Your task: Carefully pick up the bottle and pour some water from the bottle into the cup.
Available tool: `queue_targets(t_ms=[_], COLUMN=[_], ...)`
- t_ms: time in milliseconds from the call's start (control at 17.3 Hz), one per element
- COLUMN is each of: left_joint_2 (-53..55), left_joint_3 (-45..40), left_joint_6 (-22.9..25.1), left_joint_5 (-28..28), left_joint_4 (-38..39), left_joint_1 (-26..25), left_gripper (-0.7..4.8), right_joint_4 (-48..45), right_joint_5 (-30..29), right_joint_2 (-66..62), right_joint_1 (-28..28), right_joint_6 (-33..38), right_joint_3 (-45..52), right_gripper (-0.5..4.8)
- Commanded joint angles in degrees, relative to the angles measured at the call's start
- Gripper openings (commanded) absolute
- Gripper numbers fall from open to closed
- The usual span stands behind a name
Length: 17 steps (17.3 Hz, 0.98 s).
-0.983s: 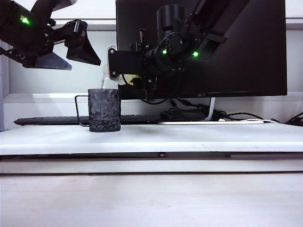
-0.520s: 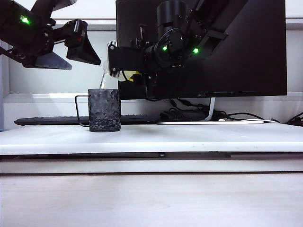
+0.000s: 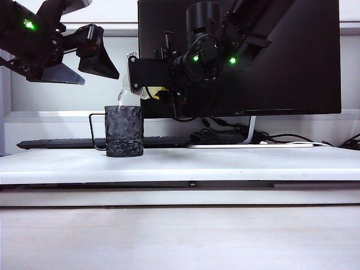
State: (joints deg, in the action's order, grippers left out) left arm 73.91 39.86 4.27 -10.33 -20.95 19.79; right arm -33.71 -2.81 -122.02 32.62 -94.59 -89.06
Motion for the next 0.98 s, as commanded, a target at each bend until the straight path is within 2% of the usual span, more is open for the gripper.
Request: queue_targets(t_ms=[58,983], left_joint_2=[-0.26,-0.35], left_joint_3=[0.15,0.15], left_joint_6=[-0.02,-0.17], left_joint_5=[0.02,0.04], left_joint_4=[-0.46,-0.24], left_joint_1=[0.04,0.04], left_gripper=[4.79,4.79], right_joint_4=[-1.88,-0.72], right_joint_5=[-0.13,-0.33], right_joint_2=[0.85,0.85], right_joint_1=[0.13,0.09], right_joint_6=[-0.2,-0.17], right_joint_3=[-0.48,-0.48], right_gripper=[1.97,1.97])
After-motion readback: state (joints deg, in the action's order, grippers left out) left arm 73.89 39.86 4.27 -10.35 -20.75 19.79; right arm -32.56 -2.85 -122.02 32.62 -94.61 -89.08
